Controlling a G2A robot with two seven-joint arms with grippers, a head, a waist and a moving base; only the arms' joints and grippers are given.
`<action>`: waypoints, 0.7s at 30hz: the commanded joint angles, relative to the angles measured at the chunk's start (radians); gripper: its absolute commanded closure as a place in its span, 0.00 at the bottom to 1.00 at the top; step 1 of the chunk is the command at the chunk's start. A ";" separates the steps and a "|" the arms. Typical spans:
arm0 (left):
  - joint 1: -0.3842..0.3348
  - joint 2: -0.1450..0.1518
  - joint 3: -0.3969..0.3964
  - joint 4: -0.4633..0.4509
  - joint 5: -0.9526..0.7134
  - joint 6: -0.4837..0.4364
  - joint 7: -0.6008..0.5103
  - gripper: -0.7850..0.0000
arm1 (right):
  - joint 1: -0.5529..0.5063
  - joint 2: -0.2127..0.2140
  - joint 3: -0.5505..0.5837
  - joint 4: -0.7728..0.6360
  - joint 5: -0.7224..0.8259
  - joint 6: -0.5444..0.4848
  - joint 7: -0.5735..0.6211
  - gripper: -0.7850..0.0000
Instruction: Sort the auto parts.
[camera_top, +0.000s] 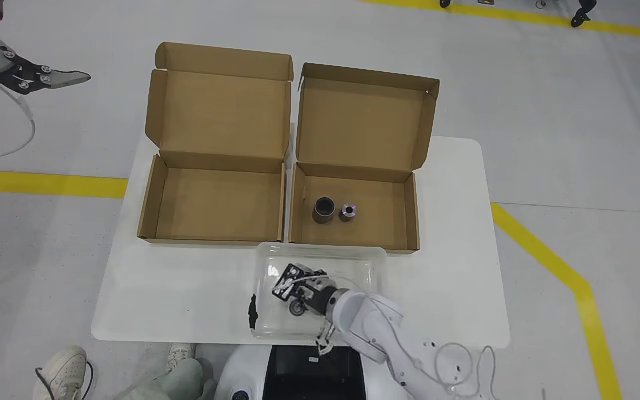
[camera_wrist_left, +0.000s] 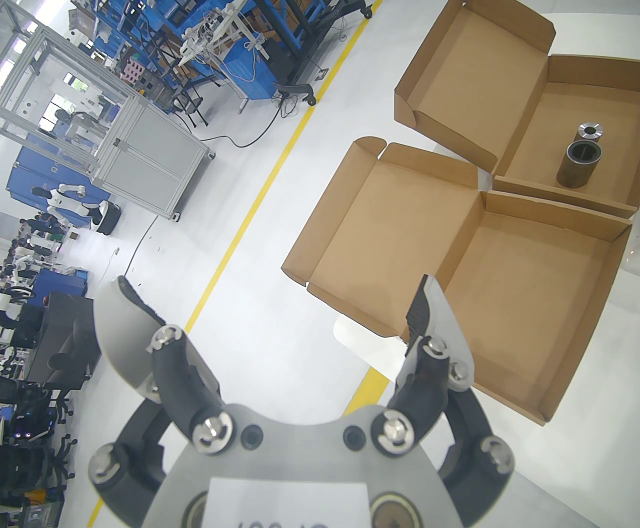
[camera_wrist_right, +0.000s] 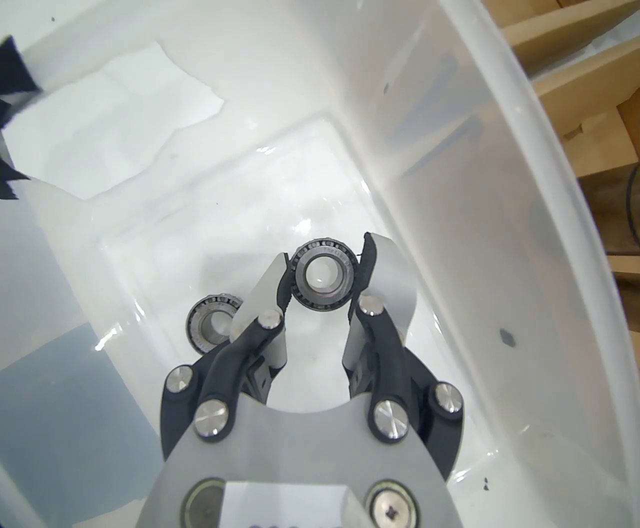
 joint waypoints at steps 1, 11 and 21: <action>0.000 0.000 0.000 0.000 0.000 0.000 0.000 0.00 | -0.011 0.005 0.010 -0.013 0.007 -0.021 -0.039 1.00; 0.000 0.000 0.000 0.000 0.000 0.000 0.000 0.00 | -0.069 0.039 0.085 -0.048 0.026 -0.188 -0.294 1.00; 0.000 0.000 0.000 0.000 0.000 0.000 0.000 0.00 | -0.055 0.055 0.141 -0.046 0.085 -0.325 -0.527 1.00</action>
